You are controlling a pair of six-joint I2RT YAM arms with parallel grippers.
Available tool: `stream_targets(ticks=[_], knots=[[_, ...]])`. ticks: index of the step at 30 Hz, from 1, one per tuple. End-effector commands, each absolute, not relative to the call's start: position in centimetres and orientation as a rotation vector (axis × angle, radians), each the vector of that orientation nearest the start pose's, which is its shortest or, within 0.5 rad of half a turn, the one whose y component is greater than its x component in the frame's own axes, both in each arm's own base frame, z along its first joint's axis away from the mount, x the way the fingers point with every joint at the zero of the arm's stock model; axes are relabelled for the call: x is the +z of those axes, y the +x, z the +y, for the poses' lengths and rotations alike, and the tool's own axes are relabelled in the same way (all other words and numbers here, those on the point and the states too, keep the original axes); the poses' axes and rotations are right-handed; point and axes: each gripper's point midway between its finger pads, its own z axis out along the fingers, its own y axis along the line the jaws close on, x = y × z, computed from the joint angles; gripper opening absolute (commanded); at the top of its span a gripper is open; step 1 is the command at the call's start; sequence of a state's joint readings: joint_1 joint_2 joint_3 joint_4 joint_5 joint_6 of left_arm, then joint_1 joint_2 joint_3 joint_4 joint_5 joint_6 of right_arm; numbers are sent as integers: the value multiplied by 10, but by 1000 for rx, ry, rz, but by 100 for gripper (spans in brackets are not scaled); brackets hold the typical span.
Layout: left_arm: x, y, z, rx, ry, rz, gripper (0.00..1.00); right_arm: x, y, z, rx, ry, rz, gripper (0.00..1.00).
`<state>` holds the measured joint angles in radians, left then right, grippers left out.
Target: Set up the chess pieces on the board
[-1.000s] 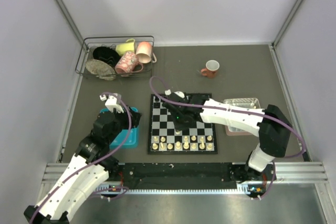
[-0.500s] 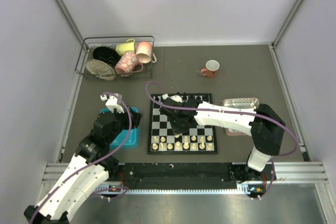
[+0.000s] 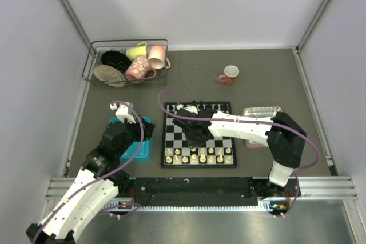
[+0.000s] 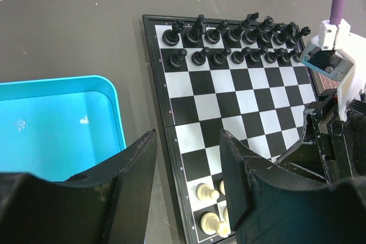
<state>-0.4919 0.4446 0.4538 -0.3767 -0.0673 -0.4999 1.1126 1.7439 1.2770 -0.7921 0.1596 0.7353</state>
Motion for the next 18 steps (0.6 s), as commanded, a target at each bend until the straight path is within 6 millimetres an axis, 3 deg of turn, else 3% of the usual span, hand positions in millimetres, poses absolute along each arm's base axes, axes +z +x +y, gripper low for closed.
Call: stream_targets(ticks=[1,18], knots=[[170,216,-125,-604,-53,1952,53,64,154,329,233,-508,2771,0],[171,216,-126,-608,-48,1950,53,56,150,323,206,-515,2790,0]])
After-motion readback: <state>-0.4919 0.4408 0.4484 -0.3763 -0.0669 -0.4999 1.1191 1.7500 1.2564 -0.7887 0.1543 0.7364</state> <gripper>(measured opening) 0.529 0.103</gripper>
